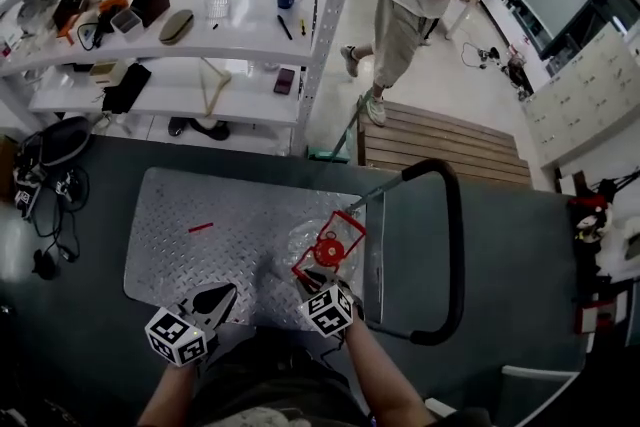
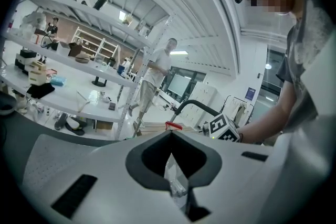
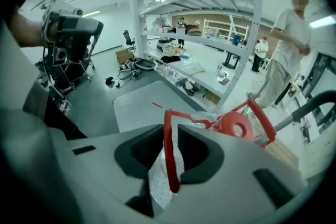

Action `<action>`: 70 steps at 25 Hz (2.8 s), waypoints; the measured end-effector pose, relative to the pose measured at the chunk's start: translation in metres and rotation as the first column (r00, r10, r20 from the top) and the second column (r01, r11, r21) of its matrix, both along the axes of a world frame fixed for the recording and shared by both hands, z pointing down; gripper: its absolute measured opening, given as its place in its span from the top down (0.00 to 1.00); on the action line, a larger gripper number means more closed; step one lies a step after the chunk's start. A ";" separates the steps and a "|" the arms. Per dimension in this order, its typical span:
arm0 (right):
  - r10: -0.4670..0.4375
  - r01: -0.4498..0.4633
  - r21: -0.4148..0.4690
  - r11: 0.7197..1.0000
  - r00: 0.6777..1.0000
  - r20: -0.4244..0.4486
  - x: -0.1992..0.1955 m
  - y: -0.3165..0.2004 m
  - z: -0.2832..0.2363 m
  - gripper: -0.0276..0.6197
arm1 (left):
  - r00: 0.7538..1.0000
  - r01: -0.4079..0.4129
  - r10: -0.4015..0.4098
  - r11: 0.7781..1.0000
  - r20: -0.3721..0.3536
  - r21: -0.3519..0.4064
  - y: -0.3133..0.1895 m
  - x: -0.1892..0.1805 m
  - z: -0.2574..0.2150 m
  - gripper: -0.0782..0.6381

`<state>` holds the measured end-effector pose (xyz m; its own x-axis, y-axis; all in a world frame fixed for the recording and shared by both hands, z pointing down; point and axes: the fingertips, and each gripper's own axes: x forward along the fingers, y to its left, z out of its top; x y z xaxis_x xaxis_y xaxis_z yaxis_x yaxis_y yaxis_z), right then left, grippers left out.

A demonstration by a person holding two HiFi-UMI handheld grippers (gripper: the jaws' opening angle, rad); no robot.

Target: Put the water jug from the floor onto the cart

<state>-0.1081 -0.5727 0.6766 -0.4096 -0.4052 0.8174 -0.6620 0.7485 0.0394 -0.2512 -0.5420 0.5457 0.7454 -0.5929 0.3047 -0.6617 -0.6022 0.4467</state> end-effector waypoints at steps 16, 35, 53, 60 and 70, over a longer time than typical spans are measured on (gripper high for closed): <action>0.067 -0.100 0.155 0.983 0.975 0.210 0.023 0.032 -0.077 0.68 | 0.999 0.044 -0.043 0.994 -0.006 0.097 0.035 0.024 -0.038 0.88; -0.037 -0.160 0.286 0.945 0.815 0.578 0.052 0.139 -0.205 0.74 | 0.990 0.141 -0.135 0.972 -0.040 0.189 0.161 0.085 -0.091 0.88; 0.026 -0.199 0.247 0.948 0.824 0.566 0.055 0.217 -0.173 0.97 | 0.986 0.158 -0.150 0.978 -0.067 0.133 0.243 0.094 -0.069 0.88; -0.014 -0.195 0.313 0.929 0.829 0.559 0.021 0.298 -0.190 0.97 | 0.974 0.219 -0.203 0.957 -0.100 0.188 0.337 0.061 -0.080 0.88; 0.001 -0.258 0.370 0.893 0.822 0.570 0.041 0.467 -0.224 0.97 | 0.985 0.156 -0.129 0.950 -0.115 0.271 0.494 0.071 -0.106 0.88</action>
